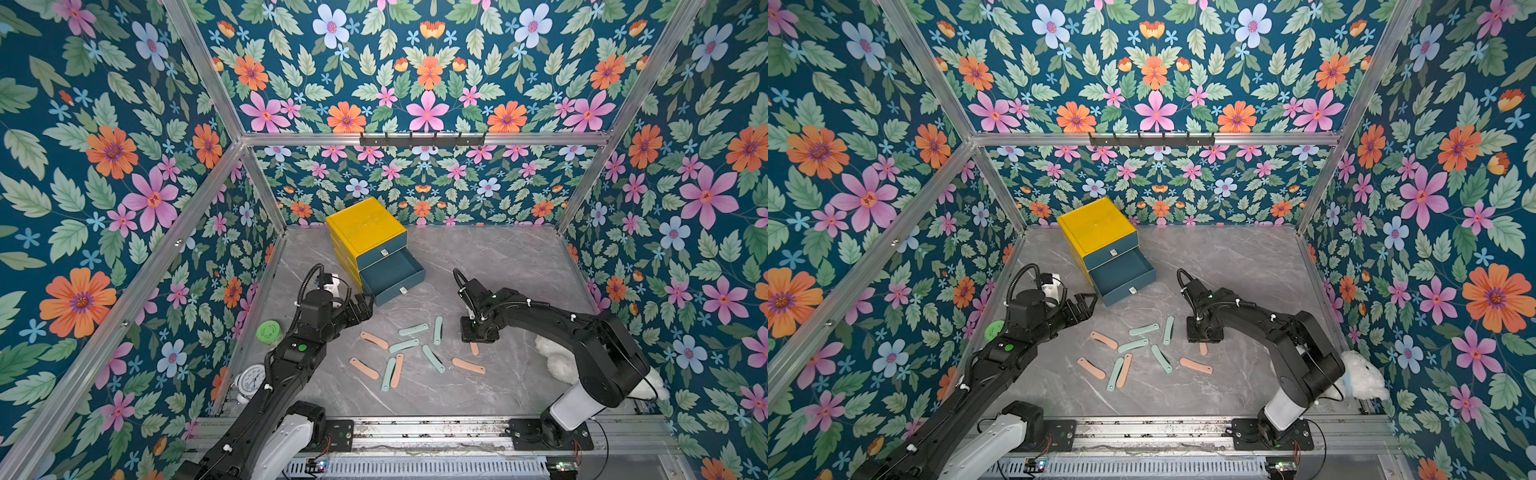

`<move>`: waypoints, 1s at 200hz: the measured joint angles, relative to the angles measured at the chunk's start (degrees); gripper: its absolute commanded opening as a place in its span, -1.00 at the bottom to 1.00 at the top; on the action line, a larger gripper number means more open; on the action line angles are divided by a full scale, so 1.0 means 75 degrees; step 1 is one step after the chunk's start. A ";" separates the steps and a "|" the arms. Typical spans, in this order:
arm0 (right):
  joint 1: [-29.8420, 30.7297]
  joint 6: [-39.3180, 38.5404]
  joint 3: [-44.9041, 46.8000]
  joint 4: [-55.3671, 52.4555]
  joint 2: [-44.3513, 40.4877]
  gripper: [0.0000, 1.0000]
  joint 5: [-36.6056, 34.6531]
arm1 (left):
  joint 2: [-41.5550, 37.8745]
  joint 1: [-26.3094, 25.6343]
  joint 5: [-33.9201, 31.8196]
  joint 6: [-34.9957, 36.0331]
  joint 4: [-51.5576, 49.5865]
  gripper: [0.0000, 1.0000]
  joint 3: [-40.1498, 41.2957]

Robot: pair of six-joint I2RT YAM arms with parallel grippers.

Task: Place the fruit knives into the drawer by color
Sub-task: Pick up the fruit knife from the center of the board.

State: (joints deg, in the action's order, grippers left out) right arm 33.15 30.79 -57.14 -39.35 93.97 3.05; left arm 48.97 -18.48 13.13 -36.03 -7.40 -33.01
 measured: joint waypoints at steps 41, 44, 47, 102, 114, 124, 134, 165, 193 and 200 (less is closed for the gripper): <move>0.0009 -0.0189 -0.0015 -0.0318 0.0577 -0.17 -0.0128 | 0.0137 0.0000 0.0035 0.0003 0.0073 0.99 0.0093; 0.0009 -0.0192 -0.0017 -0.0318 0.0592 -0.19 -0.0149 | 0.0137 0.0000 0.0041 0.0000 0.0082 0.98 0.0117; 0.0015 -0.0189 -0.0026 -0.0318 0.0612 -0.20 -0.0169 | 0.0137 0.0000 0.0044 0.0000 0.0082 0.98 0.0137; 0.0050 -0.0216 -0.0102 -0.0455 0.0848 -0.49 -0.0216 | 0.0125 0.0000 0.0076 -0.0064 0.0181 0.99 0.0376; 0.0047 -0.0236 -0.0079 -0.0434 0.0836 -0.56 -0.0216 | 0.0137 0.0000 0.0076 -0.0093 0.0189 0.99 0.0382; 0.0050 -0.0271 -0.0058 -0.0414 0.0804 -0.64 -0.0216 | 0.0154 0.0000 0.0082 -0.0105 0.0192 0.98 0.0382; 0.0050 -0.0268 -0.0026 -0.0373 0.0758 -0.70 -0.0216 | 0.0195 0.0000 0.0093 -0.0152 0.0216 0.98 0.0376; 0.0050 -0.0245 0.0122 -0.0143 0.0411 -0.80 -0.0181 | 0.0268 0.0000 0.0157 -0.0187 0.0242 0.98 0.0318; 0.0058 -0.0239 0.0216 0.0280 -0.0455 -0.85 -0.0029 | 0.0227 0.0000 0.0175 -0.0236 0.0259 0.98 0.0309; 0.0058 -0.0242 0.0178 0.0411 -0.0720 -0.85 -0.0015 | 0.0210 0.0000 0.0172 -0.0245 0.0259 0.98 0.0300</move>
State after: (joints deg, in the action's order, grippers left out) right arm 33.58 28.97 -55.81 -36.27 88.58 2.94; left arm 50.54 -18.48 14.41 -37.87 -5.45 -30.76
